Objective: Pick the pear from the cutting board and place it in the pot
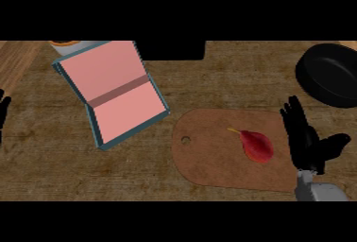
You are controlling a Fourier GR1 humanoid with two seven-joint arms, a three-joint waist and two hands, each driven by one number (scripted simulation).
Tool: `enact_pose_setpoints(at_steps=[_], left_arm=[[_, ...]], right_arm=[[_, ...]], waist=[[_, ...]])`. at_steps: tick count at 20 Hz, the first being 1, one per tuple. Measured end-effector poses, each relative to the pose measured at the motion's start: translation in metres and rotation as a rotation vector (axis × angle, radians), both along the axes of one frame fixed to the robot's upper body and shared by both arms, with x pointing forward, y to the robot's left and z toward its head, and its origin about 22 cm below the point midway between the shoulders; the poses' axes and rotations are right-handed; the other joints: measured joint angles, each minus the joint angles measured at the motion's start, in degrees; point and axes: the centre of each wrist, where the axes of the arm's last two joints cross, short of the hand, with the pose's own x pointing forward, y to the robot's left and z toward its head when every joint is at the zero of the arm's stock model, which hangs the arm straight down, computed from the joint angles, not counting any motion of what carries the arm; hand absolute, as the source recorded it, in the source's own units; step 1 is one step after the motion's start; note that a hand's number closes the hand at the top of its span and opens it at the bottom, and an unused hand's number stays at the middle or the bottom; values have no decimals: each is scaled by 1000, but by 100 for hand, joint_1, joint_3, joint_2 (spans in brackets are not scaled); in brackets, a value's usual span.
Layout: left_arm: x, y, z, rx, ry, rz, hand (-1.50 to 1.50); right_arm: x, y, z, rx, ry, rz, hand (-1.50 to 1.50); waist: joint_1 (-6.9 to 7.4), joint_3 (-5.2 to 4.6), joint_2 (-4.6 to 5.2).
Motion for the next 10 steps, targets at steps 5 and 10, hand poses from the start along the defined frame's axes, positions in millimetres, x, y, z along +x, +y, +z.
enact_pose_setpoints(at_steps=[5, 10], left_arm=[[12, -25, 14, -16, -85, -127, 0], [20, -55, 20, -68, -142, -271, 0]], right_arm=[[41, 55, 50, 80, -168, 482, 150], [69, 74, 122, -132, -436, 906, -150]], waist=[[337, -83, 122], [509, -135, 200]])
